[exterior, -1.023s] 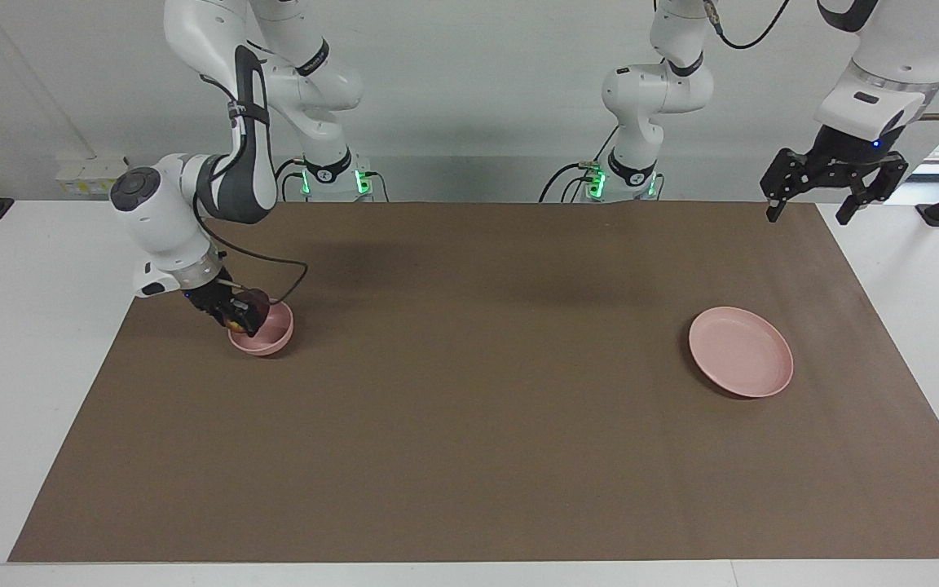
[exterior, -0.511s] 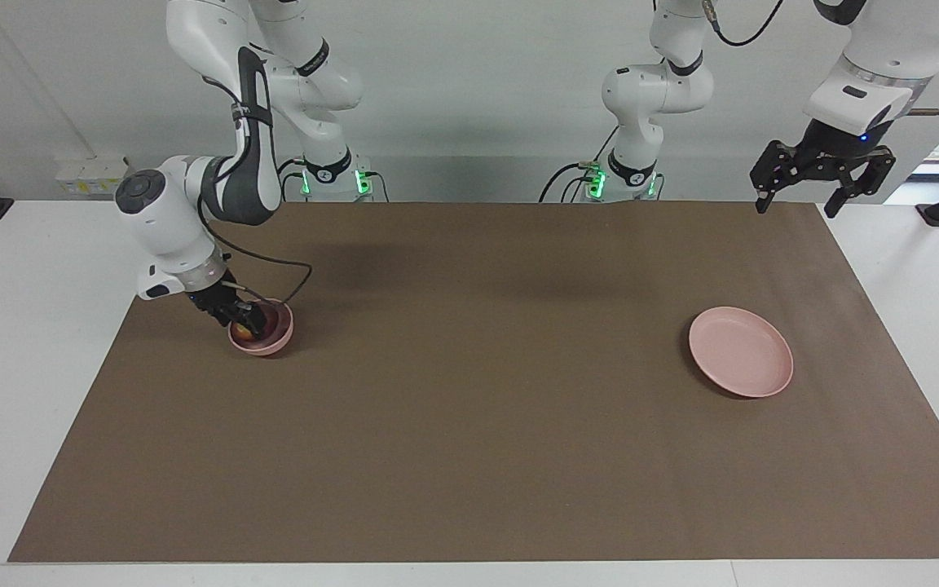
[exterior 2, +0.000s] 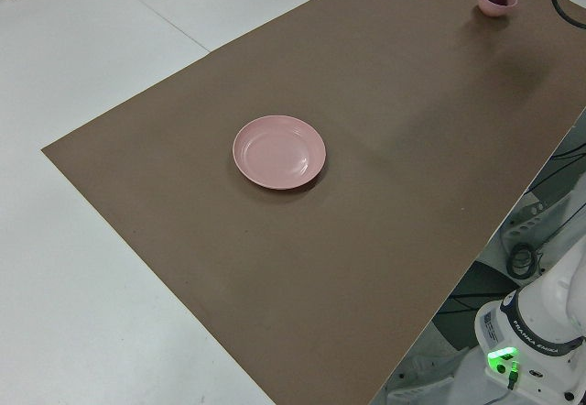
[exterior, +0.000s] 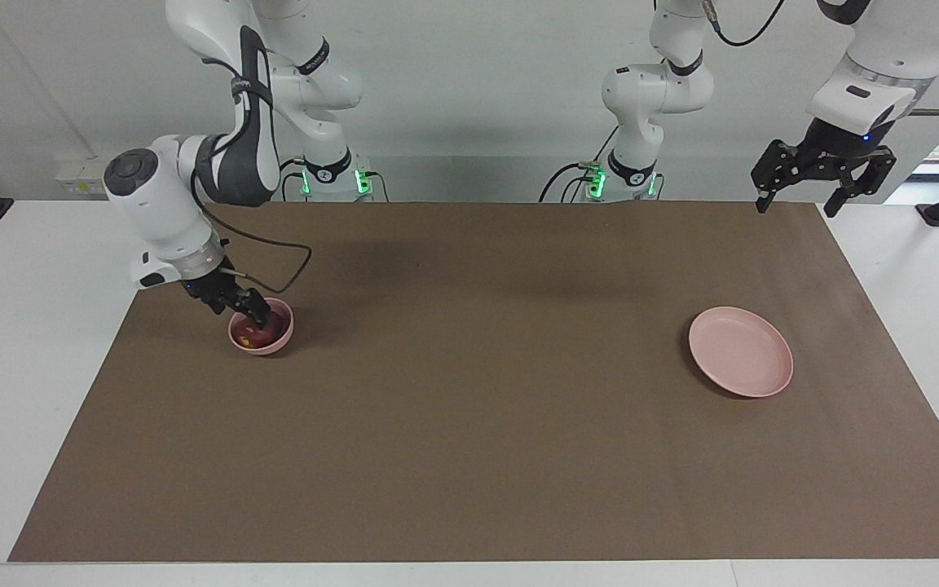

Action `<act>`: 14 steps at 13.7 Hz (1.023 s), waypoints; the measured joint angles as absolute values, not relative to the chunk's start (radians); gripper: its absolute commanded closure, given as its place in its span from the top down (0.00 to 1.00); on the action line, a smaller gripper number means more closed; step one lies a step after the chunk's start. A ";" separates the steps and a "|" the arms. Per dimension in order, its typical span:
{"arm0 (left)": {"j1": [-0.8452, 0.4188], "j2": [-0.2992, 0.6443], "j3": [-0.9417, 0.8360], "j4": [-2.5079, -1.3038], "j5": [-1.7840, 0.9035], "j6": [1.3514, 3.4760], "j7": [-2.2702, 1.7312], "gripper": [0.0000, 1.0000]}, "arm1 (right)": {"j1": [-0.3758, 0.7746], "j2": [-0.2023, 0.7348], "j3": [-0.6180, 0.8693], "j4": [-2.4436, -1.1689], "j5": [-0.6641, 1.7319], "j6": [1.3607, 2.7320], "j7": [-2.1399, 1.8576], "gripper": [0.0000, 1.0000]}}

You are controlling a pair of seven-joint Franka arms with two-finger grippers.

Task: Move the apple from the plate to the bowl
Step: 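Open the right gripper and withdraw it from the bowl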

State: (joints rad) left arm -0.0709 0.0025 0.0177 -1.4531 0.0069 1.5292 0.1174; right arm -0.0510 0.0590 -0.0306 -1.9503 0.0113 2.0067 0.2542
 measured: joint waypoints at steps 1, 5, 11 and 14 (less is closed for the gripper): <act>-0.088 0.002 0.042 -1.453 0.000 1.528 0.117 1.00 | -0.040 0.023 -0.030 -1.903 -0.016 1.921 0.254 1.00; -0.095 0.002 0.058 -1.453 -0.011 1.513 0.117 1.00 | 0.012 -0.107 -0.024 -1.733 -0.045 1.631 0.253 1.00; -0.098 -0.003 0.057 -1.453 -0.013 1.491 0.117 1.00 | 0.006 -0.132 -0.031 -1.568 -0.043 1.449 0.224 1.00; -0.098 -0.003 0.059 -1.453 -0.013 1.491 0.117 1.00 | 0.022 -0.119 -0.086 -1.577 -0.030 1.449 0.194 1.00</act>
State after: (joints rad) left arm -0.0983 -0.0030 0.0590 -1.4530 -0.0134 1.4914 0.1171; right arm 0.0224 -0.1194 -0.0860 -1.5772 -0.0301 1.4489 0.1944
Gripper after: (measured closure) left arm 0.000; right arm 0.000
